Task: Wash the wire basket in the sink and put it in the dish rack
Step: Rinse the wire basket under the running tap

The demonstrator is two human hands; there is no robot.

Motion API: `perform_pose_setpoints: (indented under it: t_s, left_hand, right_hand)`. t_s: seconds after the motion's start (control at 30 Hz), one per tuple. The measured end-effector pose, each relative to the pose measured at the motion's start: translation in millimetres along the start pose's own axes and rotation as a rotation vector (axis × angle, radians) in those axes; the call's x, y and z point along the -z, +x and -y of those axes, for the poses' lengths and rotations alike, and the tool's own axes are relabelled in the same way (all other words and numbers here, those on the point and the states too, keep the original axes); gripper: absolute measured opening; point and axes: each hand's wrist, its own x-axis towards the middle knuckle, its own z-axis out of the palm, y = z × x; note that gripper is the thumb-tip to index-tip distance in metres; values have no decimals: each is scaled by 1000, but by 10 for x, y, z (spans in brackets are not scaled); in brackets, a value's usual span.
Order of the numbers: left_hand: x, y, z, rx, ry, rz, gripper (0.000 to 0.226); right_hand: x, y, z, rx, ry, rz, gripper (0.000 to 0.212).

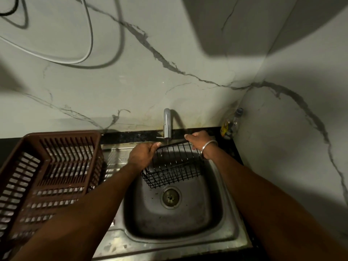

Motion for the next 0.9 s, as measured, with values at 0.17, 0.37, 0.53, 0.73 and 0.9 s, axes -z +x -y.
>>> perform_pose_setpoints:
  t_s: [0.17, 0.37, 0.53, 0.73, 0.9]
  left_hand:
    - [9, 56, -145, -5, 287, -30, 60]
    - [26, 102, -246, 25, 388, -14, 57]
    - [24, 92, -167, 37, 423, -7, 61]
    - [19, 83, -149, 39, 358, -37, 55]
    - [-4, 96, -185, 25, 357, -47, 55]
  right_hand:
    - [-340, -143, 257, 175, -733, -87, 49]
    - [-697, -249, 296, 437, -954, -133, 57]
    - [-714, -313, 276, 419, -897, -170, 59]
    - [-648, -273, 289, 421, -907, -173, 60]
    - [-748, -303, 319, 486, -879, -139, 54]
